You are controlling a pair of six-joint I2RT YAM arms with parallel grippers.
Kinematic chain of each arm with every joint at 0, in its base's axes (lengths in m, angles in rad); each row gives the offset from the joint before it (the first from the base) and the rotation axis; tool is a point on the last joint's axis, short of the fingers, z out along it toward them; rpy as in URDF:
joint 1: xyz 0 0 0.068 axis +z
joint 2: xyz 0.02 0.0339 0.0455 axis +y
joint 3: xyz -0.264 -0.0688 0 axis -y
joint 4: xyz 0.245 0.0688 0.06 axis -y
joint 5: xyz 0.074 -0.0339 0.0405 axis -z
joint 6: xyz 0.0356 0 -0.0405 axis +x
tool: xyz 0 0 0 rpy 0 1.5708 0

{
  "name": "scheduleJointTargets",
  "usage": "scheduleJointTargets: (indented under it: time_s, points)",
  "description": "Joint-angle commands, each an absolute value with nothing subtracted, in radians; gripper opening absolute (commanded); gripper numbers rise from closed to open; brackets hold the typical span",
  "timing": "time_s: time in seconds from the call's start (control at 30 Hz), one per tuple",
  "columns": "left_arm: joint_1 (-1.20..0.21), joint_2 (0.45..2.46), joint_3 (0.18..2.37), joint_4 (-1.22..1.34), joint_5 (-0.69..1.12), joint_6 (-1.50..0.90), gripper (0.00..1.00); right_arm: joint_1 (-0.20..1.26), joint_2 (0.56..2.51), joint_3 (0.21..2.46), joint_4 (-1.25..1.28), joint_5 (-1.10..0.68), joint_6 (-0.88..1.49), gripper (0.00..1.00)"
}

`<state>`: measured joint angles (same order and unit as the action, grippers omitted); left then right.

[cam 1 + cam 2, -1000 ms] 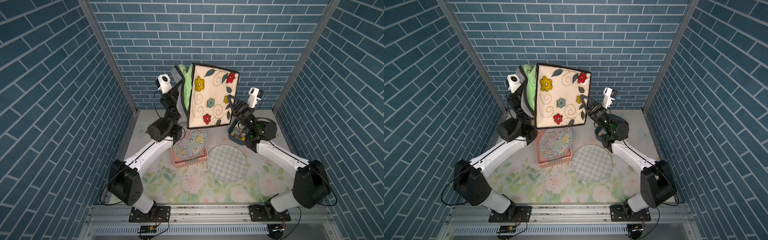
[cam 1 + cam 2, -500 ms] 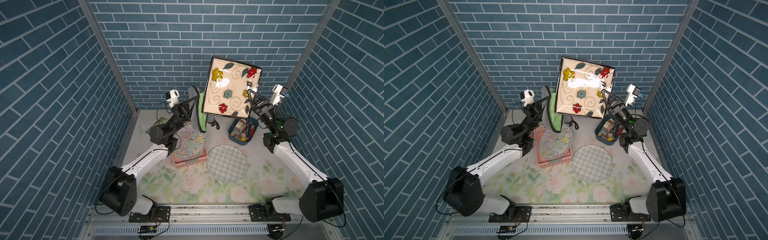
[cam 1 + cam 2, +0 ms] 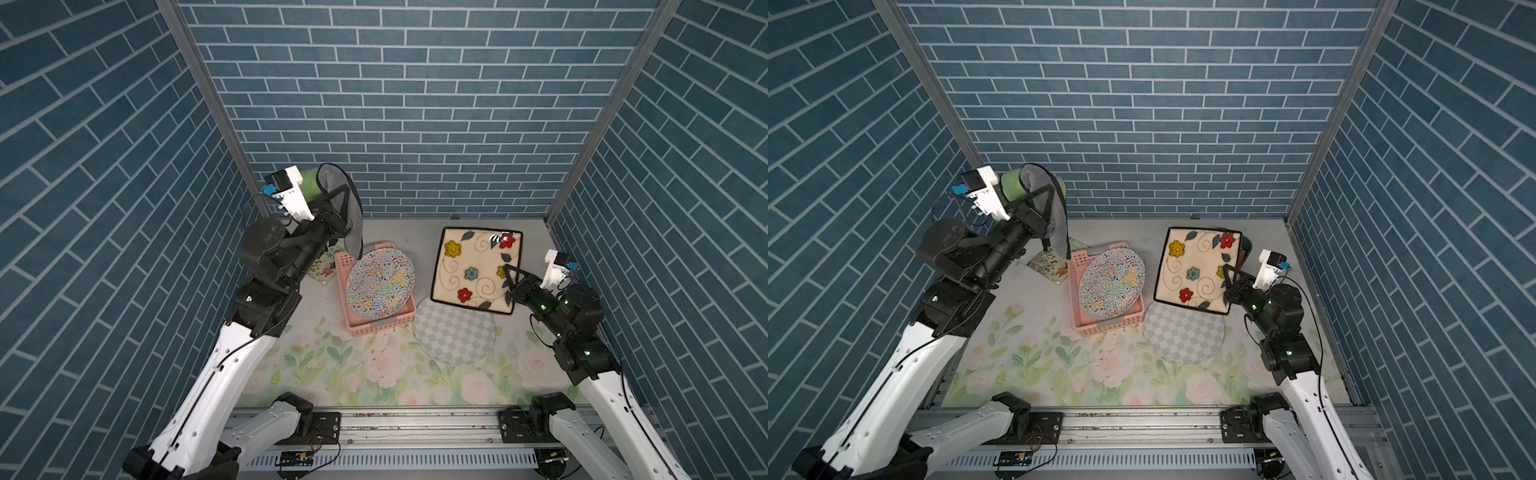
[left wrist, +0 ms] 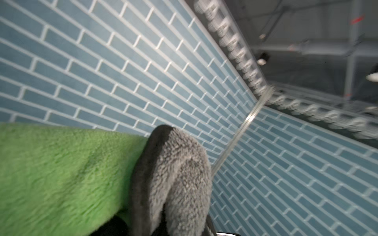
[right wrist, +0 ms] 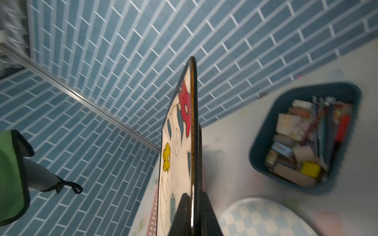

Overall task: Wipe the wet plate dry
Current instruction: Place the plate on the plate.

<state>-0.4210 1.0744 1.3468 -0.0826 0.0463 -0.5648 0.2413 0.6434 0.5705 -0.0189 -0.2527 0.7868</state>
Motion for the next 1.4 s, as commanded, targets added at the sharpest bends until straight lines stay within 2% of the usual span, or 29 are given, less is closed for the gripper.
scheduleJointTargets:
  time_s: [0.0,0.13,0.3,0.43,0.6,0.77,0.83,0.93,1.03,1.1,1.17,1.23,1.27,1.37]
  points:
    - [-0.416,1.092,1.318,-0.254,-0.073,-0.456,0.0,0.245,0.569,0.524,-0.01,-0.241,0.805,0.0]
    - [-0.416,1.079,1.272,-0.228,-0.06,-0.459,0.0,0.246,0.558,0.404,0.04,-0.31,0.848,0.0]
    - [-0.415,1.084,1.24,-0.202,-0.041,-0.471,0.0,0.248,0.637,0.302,0.214,-0.381,0.896,0.0]
    - [-0.414,1.101,1.241,-0.199,-0.026,-0.475,0.0,0.248,0.691,0.247,0.262,-0.371,0.885,0.0]
    - [-0.414,1.117,1.245,-0.199,-0.02,-0.474,0.0,0.247,0.743,0.176,0.203,-0.324,0.844,0.02]
    - [-0.412,1.117,1.237,-0.2,-0.022,-0.476,0.0,0.247,0.741,0.169,0.085,-0.279,0.809,0.26]
    - [-0.411,1.12,1.233,-0.199,-0.022,-0.479,0.0,0.247,0.725,0.201,0.018,-0.239,0.783,0.42]
    - [-0.411,1.124,1.232,-0.193,-0.014,-0.485,0.0,0.247,0.721,0.294,-0.14,-0.133,0.749,0.7]
    - [-0.41,1.128,1.234,-0.194,-0.008,-0.488,0.0,0.247,0.74,0.423,-0.26,0.002,0.723,0.83]
    - [-0.409,1.13,1.237,-0.197,-0.005,-0.489,0.0,0.247,0.755,0.504,-0.253,0.039,0.701,0.84]
    - [-0.409,1.131,1.238,-0.198,0.002,-0.49,0.0,0.256,0.797,0.567,-0.145,-0.027,0.683,0.78]
    - [-0.41,1.131,1.236,-0.199,0.008,-0.493,0.0,0.294,0.889,0.622,0.026,-0.173,0.698,0.69]
    - [-0.409,1.13,1.235,-0.199,0.009,-0.494,0.0,0.336,0.974,0.656,0.093,-0.23,0.709,0.64]
    - [-0.409,1.128,1.233,-0.201,0.01,-0.496,0.0,0.49,1.272,0.88,0.128,-0.29,0.647,0.59]
